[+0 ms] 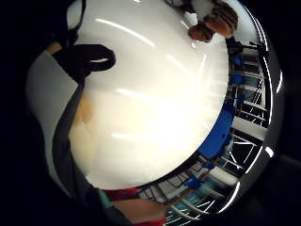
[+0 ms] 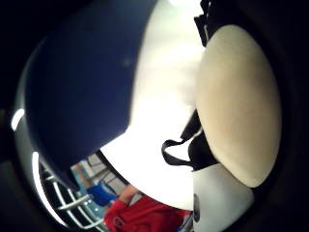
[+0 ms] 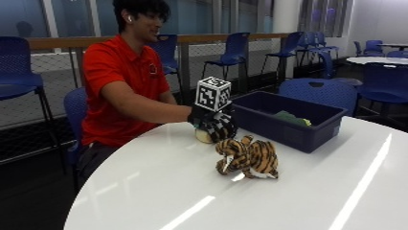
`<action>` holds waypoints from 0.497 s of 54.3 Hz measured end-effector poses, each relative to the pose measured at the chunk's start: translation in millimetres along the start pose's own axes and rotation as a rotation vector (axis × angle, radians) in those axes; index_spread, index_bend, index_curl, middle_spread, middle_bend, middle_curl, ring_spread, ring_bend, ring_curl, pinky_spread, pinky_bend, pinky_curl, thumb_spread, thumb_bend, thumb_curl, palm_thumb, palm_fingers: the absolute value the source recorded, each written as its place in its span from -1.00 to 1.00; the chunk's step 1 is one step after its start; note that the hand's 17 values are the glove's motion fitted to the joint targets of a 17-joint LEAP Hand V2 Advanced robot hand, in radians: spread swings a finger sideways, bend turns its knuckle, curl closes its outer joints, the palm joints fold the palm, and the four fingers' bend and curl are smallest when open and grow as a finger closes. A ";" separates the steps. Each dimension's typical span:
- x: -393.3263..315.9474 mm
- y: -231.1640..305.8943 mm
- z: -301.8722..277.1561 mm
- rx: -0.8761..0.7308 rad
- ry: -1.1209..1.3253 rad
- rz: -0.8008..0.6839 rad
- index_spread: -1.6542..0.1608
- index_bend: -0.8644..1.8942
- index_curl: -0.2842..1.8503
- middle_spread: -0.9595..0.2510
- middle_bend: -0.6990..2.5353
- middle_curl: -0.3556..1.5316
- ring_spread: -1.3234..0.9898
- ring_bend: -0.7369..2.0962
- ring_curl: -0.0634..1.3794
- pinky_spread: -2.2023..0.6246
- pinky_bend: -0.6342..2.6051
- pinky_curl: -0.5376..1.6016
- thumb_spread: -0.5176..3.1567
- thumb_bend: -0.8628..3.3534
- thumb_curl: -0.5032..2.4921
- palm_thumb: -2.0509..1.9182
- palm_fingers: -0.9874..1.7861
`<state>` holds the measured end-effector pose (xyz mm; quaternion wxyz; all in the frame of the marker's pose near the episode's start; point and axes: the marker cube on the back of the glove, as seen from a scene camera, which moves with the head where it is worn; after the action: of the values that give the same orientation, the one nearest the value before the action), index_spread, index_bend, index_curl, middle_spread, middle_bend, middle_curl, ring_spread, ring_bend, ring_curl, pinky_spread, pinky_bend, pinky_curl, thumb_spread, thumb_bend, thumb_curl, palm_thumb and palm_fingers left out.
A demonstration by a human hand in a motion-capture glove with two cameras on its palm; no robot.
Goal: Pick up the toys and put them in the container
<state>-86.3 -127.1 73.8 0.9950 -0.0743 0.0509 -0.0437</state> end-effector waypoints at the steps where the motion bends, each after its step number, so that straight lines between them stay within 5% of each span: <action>1: -0.1 0.8 -0.2 0.012 -0.003 0.001 0.40 -0.28 -0.51 0.14 -0.39 -0.28 -0.20 0.04 -0.33 0.31 0.00 -0.13 0.00 -0.52 -0.40 0.23 0.22; 16: 23.6 8.0 -36.5 0.045 0.008 -0.013 0.39 -0.23 -0.45 -0.10 -0.31 -0.18 -0.33 0.09 -0.25 0.25 -0.01 -0.11 -0.17 -0.50 -0.26 0.35 0.34; 27: 25.9 -7.1 -144.5 0.199 0.022 0.021 0.37 -0.21 -0.39 -0.19 -0.27 -0.09 -0.36 0.11 -0.19 0.25 -0.03 -0.10 -0.27 -0.50 -0.18 0.38 0.41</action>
<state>-76.8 -157.3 -69.7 0.9972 0.0261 0.0579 -0.0389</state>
